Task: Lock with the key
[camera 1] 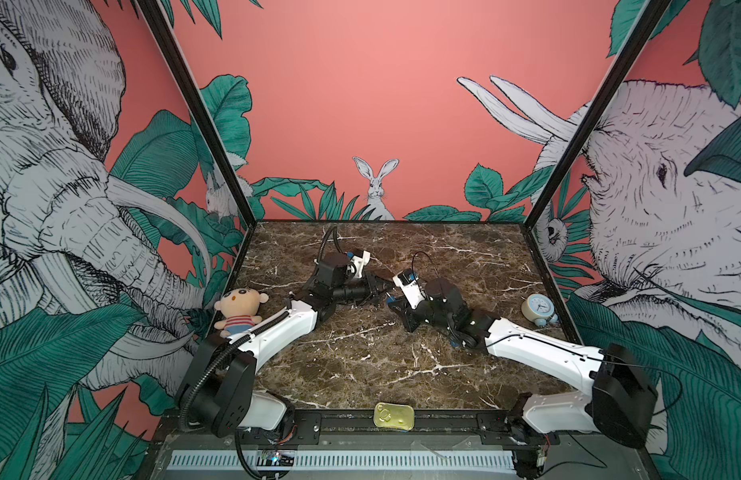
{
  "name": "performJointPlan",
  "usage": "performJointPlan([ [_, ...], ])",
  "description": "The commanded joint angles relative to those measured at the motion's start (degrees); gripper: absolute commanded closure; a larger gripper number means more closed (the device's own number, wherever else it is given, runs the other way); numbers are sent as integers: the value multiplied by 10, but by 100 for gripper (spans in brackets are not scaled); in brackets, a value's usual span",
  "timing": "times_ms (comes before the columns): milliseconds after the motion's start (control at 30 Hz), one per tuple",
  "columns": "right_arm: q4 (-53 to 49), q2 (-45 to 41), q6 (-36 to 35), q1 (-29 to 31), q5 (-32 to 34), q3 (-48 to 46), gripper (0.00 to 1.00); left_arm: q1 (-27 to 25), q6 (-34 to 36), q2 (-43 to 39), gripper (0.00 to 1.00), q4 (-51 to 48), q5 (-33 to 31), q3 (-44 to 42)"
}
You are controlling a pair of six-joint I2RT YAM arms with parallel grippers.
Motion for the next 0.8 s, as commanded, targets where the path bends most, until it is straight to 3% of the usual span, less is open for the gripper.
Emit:
performJointPlan([
  [0, 8, 3, 20, -13, 9, 14, 100, -3, -6, -14, 100, 33, 15, 14],
  [100, -14, -8, 18, -16, 6, 19, 100, -3, 14, -26, 100, 9, -6, 15],
  [167, -38, -17, 16, -17, 2, 25, 100, -2, 50, -40, 76, -37, -36, 23],
  [267, -76, -28, 10, -18, -11, 38, 100, 1, 113, -53, 63, -118, -77, 47],
  [500, -155, -41, 5, -18, -71, 64, 100, 3, 205, -73, 62, -188, -105, 59],
  [767, -201, -43, 27, -25, -170, 90, 100, 3, 215, -72, 73, -71, -3, 16],
])
